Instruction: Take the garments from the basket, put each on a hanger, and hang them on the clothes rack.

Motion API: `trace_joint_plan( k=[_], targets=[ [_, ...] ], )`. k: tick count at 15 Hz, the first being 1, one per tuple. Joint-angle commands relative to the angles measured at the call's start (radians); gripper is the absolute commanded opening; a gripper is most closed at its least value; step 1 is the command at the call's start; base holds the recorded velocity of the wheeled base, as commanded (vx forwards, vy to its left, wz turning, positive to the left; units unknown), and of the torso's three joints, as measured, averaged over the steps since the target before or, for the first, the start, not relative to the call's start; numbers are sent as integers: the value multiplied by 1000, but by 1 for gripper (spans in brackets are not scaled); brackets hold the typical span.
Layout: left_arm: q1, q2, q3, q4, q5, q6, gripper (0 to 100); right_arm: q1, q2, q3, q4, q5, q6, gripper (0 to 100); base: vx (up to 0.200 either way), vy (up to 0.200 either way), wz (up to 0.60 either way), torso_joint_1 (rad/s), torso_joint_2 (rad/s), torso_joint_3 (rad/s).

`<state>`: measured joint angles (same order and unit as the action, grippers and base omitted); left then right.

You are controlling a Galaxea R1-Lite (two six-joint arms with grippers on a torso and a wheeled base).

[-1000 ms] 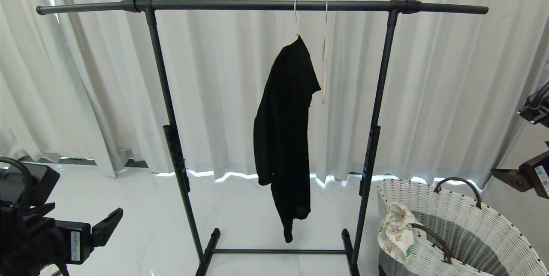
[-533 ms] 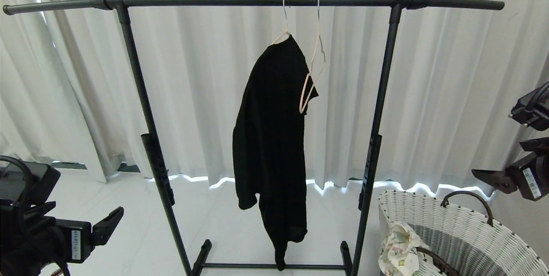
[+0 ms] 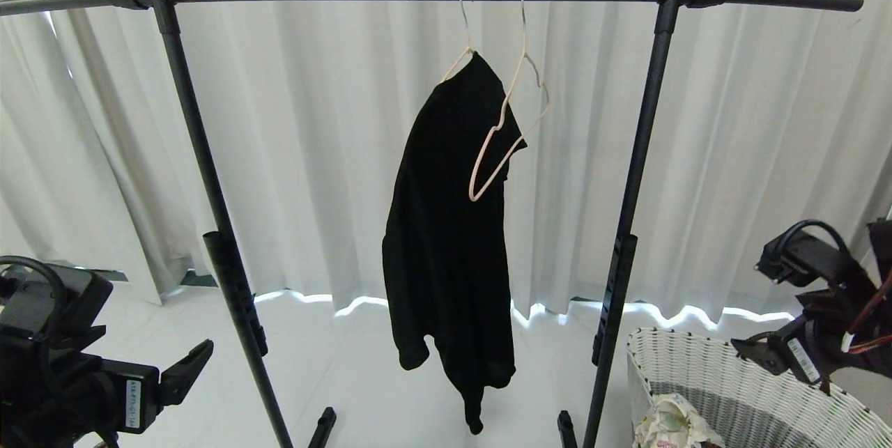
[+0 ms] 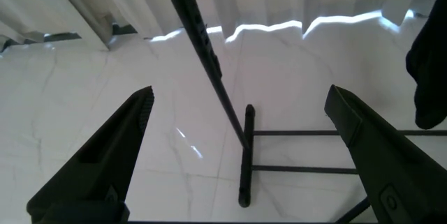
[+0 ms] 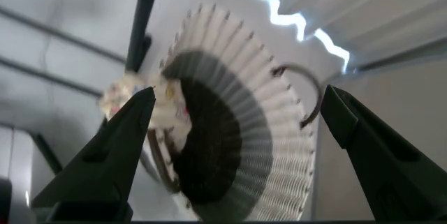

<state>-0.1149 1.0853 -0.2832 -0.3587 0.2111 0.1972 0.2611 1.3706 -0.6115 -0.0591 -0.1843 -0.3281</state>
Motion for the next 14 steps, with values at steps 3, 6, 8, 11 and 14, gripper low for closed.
trace_joint_plan(
  k=[3, 6, 8, 11, 14],
  targets=[
    [-9, 4, -1, 0, 1, 1, 100, 15, 153, 170, -149, 0, -5, 100, 0, 0, 0, 0, 0, 0],
    [-9, 2, 9, 0, 2, 4, 100, 32, 266, 213, -251, -1, -3, 100, 0, 0, 0, 0, 0, 0],
    [-9, 2, 15, 0, 2, 7, 100, 47, 350, 217, -323, -3, -3, 100, 0, 0, 0, 0, 0, 0],
    [-9, 2, 19, 0, 5, 7, 100, 55, 473, 216, -413, -26, 0, 100, 0, 0, 0, 0, 0, 0],
    [-11, -2, 44, 0, 5, 7, 100, 56, 571, 217, -516, -61, 0, 100, 0, 0, 0, 0, 0, 0]
  ],
)
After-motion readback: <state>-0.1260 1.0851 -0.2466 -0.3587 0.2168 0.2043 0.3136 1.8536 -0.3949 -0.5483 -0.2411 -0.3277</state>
